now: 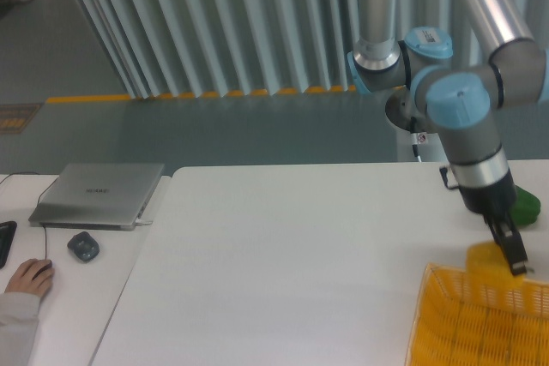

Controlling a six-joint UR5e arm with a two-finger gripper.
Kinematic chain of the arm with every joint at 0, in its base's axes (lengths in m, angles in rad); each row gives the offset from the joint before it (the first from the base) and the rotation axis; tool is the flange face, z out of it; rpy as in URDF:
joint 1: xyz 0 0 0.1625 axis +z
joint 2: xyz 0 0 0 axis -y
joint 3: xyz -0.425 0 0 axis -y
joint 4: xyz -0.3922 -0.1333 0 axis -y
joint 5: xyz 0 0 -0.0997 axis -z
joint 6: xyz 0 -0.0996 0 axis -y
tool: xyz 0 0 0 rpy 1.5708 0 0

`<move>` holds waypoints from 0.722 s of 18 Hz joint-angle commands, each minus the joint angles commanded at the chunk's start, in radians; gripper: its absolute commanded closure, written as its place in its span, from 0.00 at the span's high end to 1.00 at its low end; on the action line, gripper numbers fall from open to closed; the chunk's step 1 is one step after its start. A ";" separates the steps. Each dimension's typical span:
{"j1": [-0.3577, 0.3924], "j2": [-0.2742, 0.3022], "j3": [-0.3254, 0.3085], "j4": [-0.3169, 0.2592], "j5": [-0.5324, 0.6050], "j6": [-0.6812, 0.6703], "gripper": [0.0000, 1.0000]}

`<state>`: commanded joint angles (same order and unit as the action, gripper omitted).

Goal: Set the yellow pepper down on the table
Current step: 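Lift the yellow pepper out of the basket, then lower the yellow pepper onto the table beside the basket and release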

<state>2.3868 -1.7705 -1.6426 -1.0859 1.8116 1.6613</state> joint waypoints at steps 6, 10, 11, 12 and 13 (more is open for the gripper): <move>0.023 -0.116 -0.046 0.003 0.142 -0.024 0.64; 0.040 -0.230 -0.036 0.096 0.230 -0.063 0.67; 0.045 -0.231 -0.037 0.096 0.230 -0.060 0.69; 0.045 -0.230 -0.037 0.096 0.230 -0.058 0.69; 0.045 -0.224 -0.039 0.095 0.230 -0.057 0.72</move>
<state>2.4314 -1.9942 -1.6812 -0.9909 2.0417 1.6045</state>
